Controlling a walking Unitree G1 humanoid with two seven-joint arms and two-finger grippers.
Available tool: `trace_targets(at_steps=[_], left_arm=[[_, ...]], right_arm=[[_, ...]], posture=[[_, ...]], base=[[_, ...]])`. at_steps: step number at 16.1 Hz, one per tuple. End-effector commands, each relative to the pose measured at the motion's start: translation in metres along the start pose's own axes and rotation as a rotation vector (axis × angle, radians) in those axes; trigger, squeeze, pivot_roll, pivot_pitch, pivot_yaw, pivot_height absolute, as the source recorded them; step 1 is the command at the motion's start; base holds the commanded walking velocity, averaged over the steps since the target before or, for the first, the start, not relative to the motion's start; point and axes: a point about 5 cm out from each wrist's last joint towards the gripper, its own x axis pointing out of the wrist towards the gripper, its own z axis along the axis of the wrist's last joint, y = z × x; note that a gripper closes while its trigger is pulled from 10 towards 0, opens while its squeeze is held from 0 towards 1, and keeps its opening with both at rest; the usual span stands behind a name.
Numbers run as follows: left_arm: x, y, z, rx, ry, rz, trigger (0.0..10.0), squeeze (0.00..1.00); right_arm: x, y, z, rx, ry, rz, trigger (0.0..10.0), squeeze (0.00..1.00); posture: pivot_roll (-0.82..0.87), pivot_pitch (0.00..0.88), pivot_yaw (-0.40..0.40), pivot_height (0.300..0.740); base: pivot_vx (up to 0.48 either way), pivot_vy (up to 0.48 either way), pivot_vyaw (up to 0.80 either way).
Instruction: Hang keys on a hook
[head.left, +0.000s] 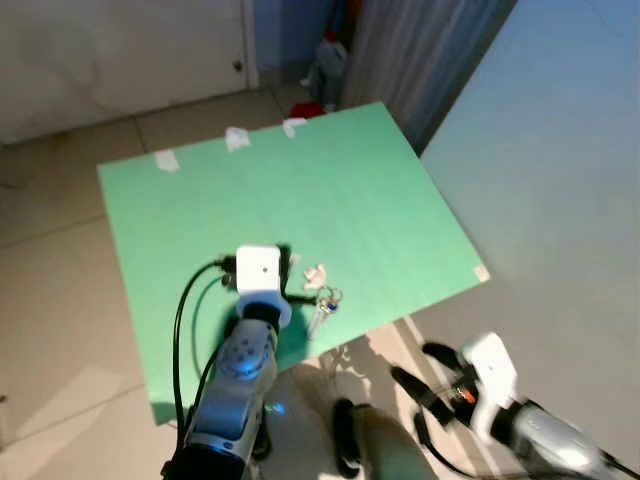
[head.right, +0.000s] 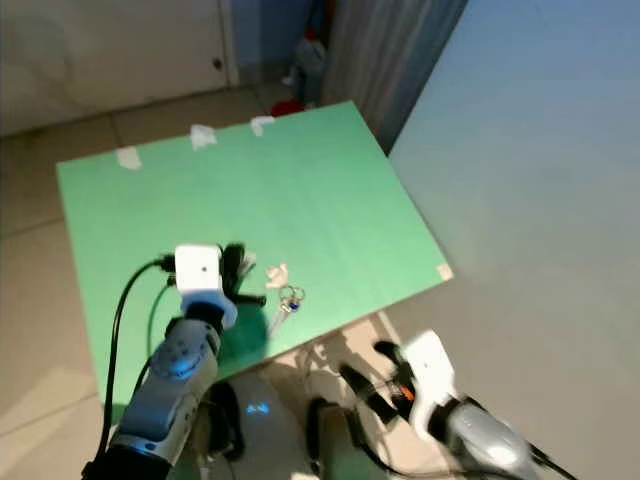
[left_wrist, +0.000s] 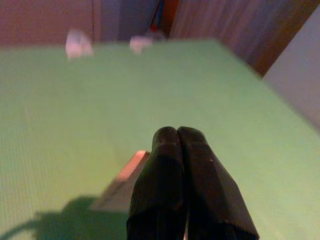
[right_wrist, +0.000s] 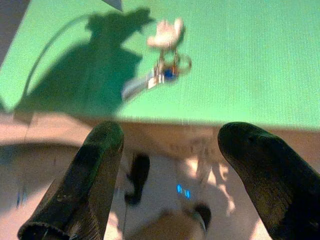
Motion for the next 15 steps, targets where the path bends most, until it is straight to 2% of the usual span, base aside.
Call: trace_targets(at_steps=[1, 3, 6, 7, 8, 10, 12, 14, 15], left_arm=[[0.001, 0.003, 0.009, -0.001, -0.025, -0.037, 0.0, 0.0], [0.004, 0.012, 0.018, 0.027, -0.058, -0.062, 0.0, 0.0], [0.012, 0.031, 0.031, 0.118, -0.065, -0.137, 0.0, 0.0], [0.012, 0.034, 0.032, 0.127, -0.062, -0.133, 0.0, 0.0], [0.012, 0.042, 0.032, 0.113, -0.049, -0.12, 0.0, 0.0], [0.005, 0.05, 0.023, 0.112, -0.025, -0.081, 0.0, 0.0], [-0.005, 0.05, 0.014, 0.13, -0.021, -0.07, 0.0, 0.0], [-0.029, 0.052, 0.005, 0.112, -0.031, -0.037, 0.0, 0.0], [-0.044, 0.055, 0.0, 0.138, -0.032, -0.024, 0.0, 0.0]], right_arm=[[0.006, -0.002, -0.003, 0.004, 0.002, -0.034, 10.0, 0.0], [0.02, -0.008, 0.004, 0.014, -0.044, -0.07, 10.0, 0.0], [0.06, -0.029, 0.044, 0.038, -0.21, -0.224, 10.0, 0.0], [0.063, -0.031, 0.049, 0.043, -0.223, -0.24, 10.0, 0.0], [0.07, -0.037, 0.062, 0.035, -0.268, -0.278, 10.0, 0.0], [0.071, -0.047, 0.075, 0.053, -0.333, -0.342, 10.0, 0.0], [0.065, -0.052, 0.078, 0.06, -0.393, -0.395, 10.0, 0.0], [0.053, -0.057, 0.08, 0.038, -0.451, -0.463, 10.0, 0.0], [0.047, -0.058, 0.077, 0.033, -0.458, -0.484, 10.0, 0.0]], posture=[[-0.25, 0.185, -0.051, 0.74], [-0.22, 0.14, -0.021, 0.74], [-0.2, 0.021, 0.062, 0.74], [-0.2, 0.007, 0.072, 0.74], [-0.19, 0.0, 0.091, 0.74], [-0.2, 0.0, 0.122, 0.74], [-0.21, 0.0, 0.132, 0.74], [-0.22, 0.0, 0.136, 0.74], [-0.22, 0.0, 0.133, 0.74]], base=[[0.0, 0.0, 0.0], [0.0, 0.0, 0.0], [0.0, 0.0, 0.0], [0.0, 0.0, 0.0], [0.0, 0.0, 0.0], [0.0, 0.0, 0.0], [0.0, 0.0, 0.0], [0.0, 0.0, 0.0], [0.0, 0.0, 0.0]])
